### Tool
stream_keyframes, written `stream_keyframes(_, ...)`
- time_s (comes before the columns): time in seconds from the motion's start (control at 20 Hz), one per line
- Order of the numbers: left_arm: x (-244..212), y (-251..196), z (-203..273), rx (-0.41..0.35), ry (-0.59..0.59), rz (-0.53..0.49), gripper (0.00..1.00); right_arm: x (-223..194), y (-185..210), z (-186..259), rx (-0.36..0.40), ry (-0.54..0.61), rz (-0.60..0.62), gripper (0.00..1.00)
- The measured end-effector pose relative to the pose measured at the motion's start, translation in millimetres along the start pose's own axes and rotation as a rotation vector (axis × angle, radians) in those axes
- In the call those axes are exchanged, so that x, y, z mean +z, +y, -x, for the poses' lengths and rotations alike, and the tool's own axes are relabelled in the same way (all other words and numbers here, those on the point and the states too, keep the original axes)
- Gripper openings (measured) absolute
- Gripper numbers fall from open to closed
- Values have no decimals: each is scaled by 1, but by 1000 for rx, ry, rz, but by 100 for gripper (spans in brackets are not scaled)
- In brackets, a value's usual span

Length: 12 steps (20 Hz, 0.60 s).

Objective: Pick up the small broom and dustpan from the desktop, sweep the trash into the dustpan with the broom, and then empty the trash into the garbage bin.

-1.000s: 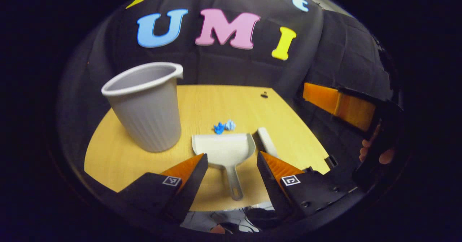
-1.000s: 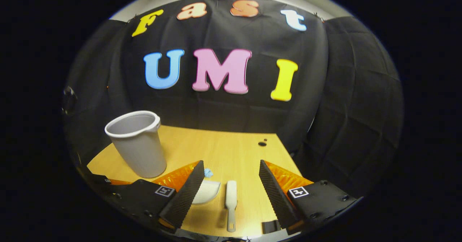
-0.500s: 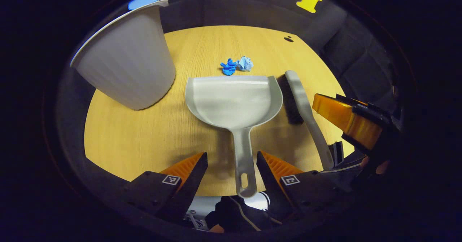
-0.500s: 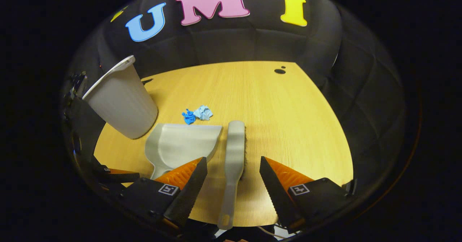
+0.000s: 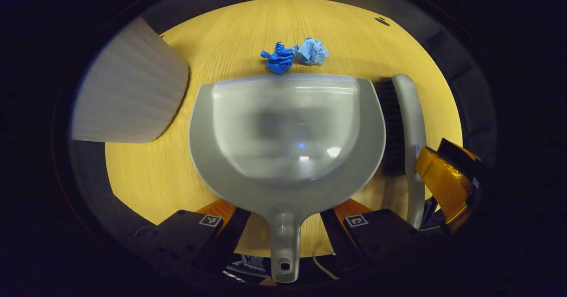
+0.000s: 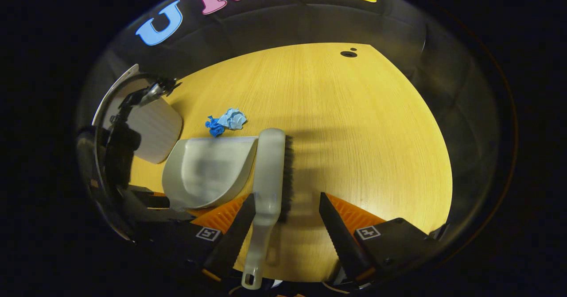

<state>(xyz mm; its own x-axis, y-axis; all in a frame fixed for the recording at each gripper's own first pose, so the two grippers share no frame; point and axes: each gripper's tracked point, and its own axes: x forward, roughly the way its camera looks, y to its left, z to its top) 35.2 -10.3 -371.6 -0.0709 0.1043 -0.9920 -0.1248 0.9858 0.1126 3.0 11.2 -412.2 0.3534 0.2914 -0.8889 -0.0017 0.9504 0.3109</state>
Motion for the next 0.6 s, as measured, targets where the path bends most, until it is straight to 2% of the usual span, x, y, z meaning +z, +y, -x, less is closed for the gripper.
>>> stream_keyframes(0.05,0,-1,2,-5,3,14,83,-1,5,0,-2,6,6,94)
stream_keyframes(0.1,6,0,1,-10,-9,14,80,-4,9,0,-7,13,17,87)
stream_keyframes(0.15,9,1,0,-11,-14,-2,80,-5,12,1,-16,16,32,94)
stream_keyframes(0.3,11,4,-2,-11,-43,-44,80,-15,13,-1,-72,39,30,94)
stream_keyframes(0.35,10,4,-3,-11,-49,-63,78,-21,14,-2,-89,60,19,86)
stream_keyframes(0.4,10,4,-5,-9,-60,-87,76,-26,17,-2,-102,81,19,94)
stream_keyframes(0.45,10,5,-6,-9,-72,-108,76,-32,20,-3,-116,102,32,94)
stream_keyframes(0.5,5,5,-7,-10,-78,-123,69,-36,25,-5,-119,121,51,94)
stream_keyframes(0.55,4,6,-6,-12,-78,-127,66,-36,26,-7,-129,135,67,85)
stream_keyframes(0.6,6,9,-4,-11,-73,-123,63,-36,24,-10,-143,148,67,90)
